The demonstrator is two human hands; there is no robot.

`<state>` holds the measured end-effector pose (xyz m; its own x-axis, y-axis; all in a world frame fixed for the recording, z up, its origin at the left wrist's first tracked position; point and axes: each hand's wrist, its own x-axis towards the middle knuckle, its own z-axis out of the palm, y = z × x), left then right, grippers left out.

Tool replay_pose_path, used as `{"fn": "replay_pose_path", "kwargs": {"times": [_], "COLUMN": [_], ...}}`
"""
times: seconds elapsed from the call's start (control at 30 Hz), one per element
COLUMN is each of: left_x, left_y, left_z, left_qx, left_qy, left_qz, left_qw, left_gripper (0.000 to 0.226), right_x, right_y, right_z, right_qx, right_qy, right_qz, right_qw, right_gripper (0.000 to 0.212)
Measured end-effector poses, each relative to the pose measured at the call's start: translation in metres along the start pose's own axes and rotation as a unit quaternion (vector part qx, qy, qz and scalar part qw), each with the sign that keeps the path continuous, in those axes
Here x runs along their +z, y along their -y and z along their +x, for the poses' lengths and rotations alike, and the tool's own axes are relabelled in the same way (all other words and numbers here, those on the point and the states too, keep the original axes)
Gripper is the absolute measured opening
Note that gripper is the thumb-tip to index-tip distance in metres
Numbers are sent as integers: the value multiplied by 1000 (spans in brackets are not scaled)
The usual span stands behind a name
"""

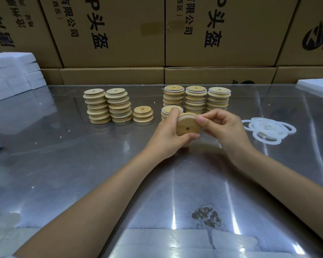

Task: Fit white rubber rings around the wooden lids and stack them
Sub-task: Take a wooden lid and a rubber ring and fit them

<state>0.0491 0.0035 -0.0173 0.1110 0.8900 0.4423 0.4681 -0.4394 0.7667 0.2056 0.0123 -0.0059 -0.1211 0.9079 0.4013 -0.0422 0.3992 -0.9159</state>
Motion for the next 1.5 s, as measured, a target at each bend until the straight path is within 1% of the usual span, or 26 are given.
{"fn": "replay_pose_path", "kwargs": {"times": [0.1,0.2,0.33,0.4,0.47,0.57,0.73,0.87,1.0,1.1,1.13,1.17,1.23,1.3,1.33,1.4,1.5], "left_x": [2,5,5,6,7,8,8,9,9,9,8,7,3,-3,-5,-7,-5], "left_y": [-2,-3,0,-1,-3,-6,-6,-4,-3,-2,-2,-1,2,5,5,5,4], "left_z": [-1,-1,0,0,0,-1,-2,-2,-1,-1,-2,-1,0,2,2,2,1], "left_qx": [-16,-24,-42,-49,-54,-59,-60,-61,-60,-62,-61,-52,-11,20,28,33,30], "left_qy": [-7,-21,-28,-25,-27,-29,-20,-20,-20,-17,-17,-21,-33,-41,-42,-47,-54], "left_qz": [-25,-40,-98,-123,-147,-177,-196,-207,-212,-218,-214,-187,-49,85,118,139,124], "left_qw": [1000,999,994,991,987,982,979,976,975,974,975,981,998,995,992,989,990], "left_gripper": [53,50,54,51,46,45,43,39,34,31,32,35,45,52,54,55,55], "right_x": [-1,-2,-4,-5,-7,-10,-11,-13,-16,-18,-18,-17,-15,-11,-9,-6,-3], "right_y": [0,0,1,2,3,5,6,8,10,10,10,10,9,7,6,5,4], "right_z": [1,2,2,3,4,5,8,8,7,8,8,8,8,7,5,3,1], "right_qx": [8,37,59,66,73,84,115,126,104,98,93,83,47,0,-23,-64,-96], "right_qy": [1,2,13,14,18,32,44,59,67,80,81,78,66,59,57,45,7], "right_qz": [1,6,-5,-9,-7,-4,-9,-11,-47,-51,-55,-63,-87,-121,-144,-187,-219], "right_qw": [1000,999,998,998,997,996,992,990,991,991,991,991,993,991,988,979,971], "right_gripper": [9,5,5,6,8,12,21,17,11,6,4,4,8,10,11,15,16]}}
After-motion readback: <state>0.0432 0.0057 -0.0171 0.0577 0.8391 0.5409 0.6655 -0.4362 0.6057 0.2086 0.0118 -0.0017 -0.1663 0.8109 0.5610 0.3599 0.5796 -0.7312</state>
